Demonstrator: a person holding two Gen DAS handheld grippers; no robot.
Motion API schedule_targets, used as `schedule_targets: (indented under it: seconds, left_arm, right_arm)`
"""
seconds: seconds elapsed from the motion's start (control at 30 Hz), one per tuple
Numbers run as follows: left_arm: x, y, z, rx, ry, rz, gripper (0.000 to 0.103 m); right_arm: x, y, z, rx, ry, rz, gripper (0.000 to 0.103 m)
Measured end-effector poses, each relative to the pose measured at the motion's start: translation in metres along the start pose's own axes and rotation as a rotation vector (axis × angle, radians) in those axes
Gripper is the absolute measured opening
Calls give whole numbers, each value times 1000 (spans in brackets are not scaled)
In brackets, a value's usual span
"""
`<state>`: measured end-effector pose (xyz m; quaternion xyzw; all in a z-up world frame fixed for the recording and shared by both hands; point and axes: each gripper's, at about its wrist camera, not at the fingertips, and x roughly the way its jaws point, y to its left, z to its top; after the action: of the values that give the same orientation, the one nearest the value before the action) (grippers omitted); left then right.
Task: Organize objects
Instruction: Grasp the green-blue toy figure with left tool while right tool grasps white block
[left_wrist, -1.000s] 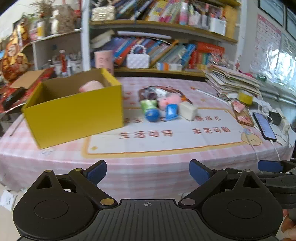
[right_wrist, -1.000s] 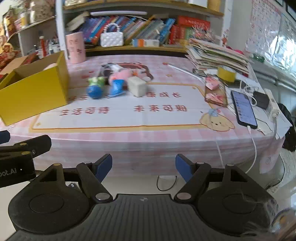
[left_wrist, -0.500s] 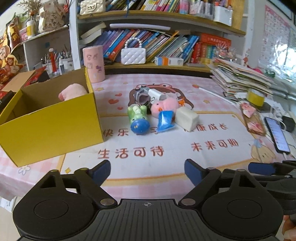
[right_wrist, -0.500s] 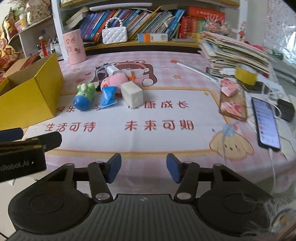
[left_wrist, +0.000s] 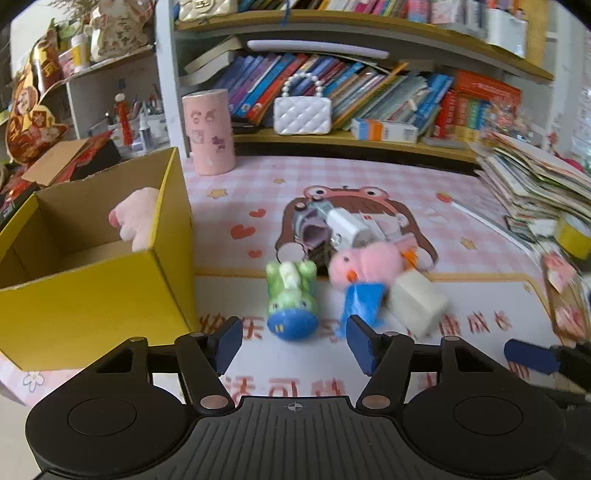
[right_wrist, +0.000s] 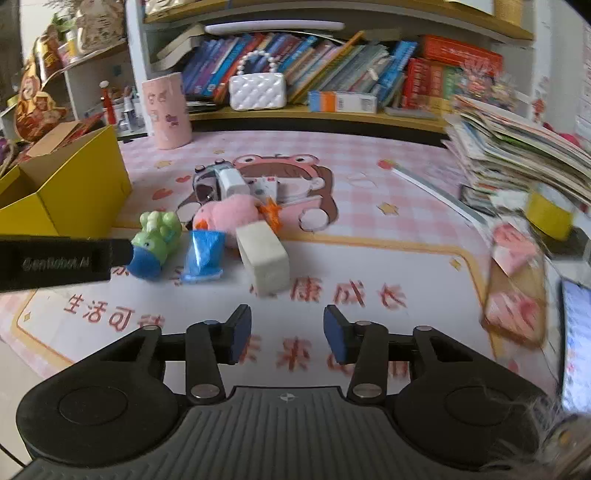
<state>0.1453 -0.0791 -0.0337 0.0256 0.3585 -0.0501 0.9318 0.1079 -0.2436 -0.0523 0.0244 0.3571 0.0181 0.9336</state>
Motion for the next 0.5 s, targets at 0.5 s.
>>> schedule_targets:
  seconds: [0.5]
  left_arm:
    - [82,-7,25,2,97,96,58]
  right_arm:
    - [78,10,36,-177,12,86,37]
